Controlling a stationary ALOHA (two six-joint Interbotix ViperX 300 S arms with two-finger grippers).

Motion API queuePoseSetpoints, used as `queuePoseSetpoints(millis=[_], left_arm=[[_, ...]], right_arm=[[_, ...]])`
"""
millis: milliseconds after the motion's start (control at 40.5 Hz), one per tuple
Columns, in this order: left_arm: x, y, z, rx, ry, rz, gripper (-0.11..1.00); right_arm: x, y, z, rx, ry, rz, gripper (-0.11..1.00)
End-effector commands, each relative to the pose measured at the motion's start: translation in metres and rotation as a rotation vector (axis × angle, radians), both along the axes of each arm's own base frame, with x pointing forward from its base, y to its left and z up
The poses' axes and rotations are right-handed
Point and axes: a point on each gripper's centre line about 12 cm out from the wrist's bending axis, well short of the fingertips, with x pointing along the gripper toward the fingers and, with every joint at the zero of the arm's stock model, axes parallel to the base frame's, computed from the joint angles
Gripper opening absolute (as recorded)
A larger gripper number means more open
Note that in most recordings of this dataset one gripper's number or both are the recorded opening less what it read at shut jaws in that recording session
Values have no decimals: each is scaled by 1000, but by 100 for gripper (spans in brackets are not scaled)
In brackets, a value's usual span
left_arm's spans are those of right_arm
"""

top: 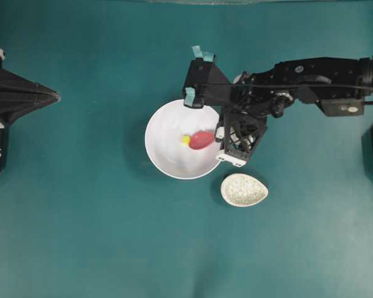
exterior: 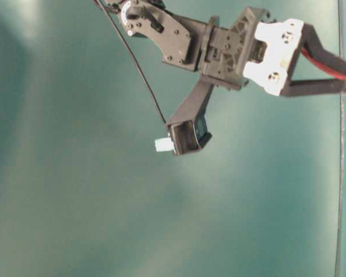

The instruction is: Scoop the yellow hexagonal prism block from the bowl with a spoon using the right arm.

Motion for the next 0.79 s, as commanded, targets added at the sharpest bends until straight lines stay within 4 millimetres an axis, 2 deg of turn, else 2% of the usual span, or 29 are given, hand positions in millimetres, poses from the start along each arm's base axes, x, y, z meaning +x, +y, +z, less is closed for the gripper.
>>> queuePoseSetpoints(millis=[0,345,765], left_arm=[[2,1,12,5,-29,3,-1],[2,1,12,5,-29,3,-1],[2,0,12,2,-31,1,-1]], right_arm=[[10,2,11,-9,-50,8,25],[24,3,4,-31,-112,9,25],[32,5,-5,-46,-159,2,25]])
